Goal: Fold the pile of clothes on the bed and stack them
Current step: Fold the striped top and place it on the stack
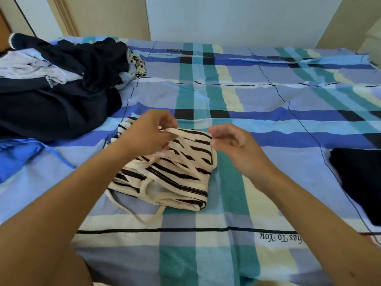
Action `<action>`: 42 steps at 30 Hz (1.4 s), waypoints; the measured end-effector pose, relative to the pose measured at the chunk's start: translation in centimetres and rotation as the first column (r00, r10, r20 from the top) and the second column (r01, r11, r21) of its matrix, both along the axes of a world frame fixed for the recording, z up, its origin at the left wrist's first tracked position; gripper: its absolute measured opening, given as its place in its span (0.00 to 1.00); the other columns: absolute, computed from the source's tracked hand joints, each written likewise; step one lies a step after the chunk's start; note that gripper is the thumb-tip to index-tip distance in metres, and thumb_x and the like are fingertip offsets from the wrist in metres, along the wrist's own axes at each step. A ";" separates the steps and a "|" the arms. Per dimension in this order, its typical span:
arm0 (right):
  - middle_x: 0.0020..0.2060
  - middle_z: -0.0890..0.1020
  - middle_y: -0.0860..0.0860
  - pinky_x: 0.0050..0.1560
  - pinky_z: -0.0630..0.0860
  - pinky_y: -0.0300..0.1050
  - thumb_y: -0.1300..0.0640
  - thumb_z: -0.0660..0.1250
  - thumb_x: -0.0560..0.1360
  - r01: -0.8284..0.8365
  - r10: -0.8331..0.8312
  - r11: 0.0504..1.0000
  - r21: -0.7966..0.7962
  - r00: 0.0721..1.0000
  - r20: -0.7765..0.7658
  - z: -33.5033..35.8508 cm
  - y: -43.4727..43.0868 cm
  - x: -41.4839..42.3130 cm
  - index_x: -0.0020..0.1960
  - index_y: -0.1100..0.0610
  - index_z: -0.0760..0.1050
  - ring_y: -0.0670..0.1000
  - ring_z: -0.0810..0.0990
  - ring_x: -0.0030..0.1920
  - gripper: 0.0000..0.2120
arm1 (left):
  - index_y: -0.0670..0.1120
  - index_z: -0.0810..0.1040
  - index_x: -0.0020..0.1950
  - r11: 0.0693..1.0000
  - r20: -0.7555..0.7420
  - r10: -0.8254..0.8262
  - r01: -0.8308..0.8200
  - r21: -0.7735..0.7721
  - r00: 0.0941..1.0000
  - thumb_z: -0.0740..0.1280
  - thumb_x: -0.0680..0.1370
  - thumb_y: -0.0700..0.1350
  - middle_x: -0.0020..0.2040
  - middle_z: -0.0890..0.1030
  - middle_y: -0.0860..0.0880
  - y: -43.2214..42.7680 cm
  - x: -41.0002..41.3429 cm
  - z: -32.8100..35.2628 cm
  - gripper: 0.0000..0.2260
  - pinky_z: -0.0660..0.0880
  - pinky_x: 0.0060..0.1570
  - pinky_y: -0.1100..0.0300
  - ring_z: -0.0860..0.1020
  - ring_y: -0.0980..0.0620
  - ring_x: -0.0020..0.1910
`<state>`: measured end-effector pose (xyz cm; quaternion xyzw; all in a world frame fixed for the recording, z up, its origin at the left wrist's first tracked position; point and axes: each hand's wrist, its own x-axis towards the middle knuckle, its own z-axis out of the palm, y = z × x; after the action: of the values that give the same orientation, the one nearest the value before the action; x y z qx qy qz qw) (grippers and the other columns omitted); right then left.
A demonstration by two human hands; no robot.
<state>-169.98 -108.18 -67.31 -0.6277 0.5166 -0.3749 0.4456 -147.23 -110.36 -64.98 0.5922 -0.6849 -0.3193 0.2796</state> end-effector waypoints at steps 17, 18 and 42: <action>0.60 0.79 0.45 0.58 0.82 0.53 0.52 0.76 0.73 -0.035 0.020 0.958 0.283 0.998 0.054 -4.5 0.6 1.2 0.73 0.39 0.65 0.48 0.81 0.59 0.34 | 0.45 0.58 0.79 0.852 0.524 0.175 -0.395 0.345 0.834 0.74 0.64 0.70 0.73 0.70 0.43 -3.2 8.3 -2.0 0.53 0.74 0.63 0.45 0.71 0.39 0.69; 0.62 0.78 0.43 0.60 0.80 0.53 0.51 0.77 0.71 -0.052 0.037 0.959 0.278 0.998 0.060 -4.8 0.6 1.3 0.73 0.37 0.65 0.47 0.80 0.61 0.35 | 0.47 0.64 0.76 0.824 0.468 0.167 -0.383 0.417 0.868 0.74 0.61 0.73 0.69 0.75 0.45 -3.1 8.8 -2.3 0.51 0.78 0.58 0.46 0.75 0.41 0.64; 0.54 0.86 0.51 0.44 0.83 0.43 0.74 0.66 0.72 0.132 -0.124 0.975 0.177 0.991 -0.053 8.2 0.4 -17.7 0.68 0.48 0.76 0.53 0.87 0.49 0.32 | 0.43 0.82 0.59 0.892 -0.452 0.084 0.135 0.431 0.888 0.75 0.72 0.53 0.50 0.87 0.44 -1.4 -12.4 4.0 0.20 0.83 0.47 0.51 0.86 0.45 0.47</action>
<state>-187.64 -107.76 -59.08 -0.5578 0.5969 -0.3415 0.4647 -159.64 -111.80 -61.01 0.5390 -0.5143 -0.6038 0.2837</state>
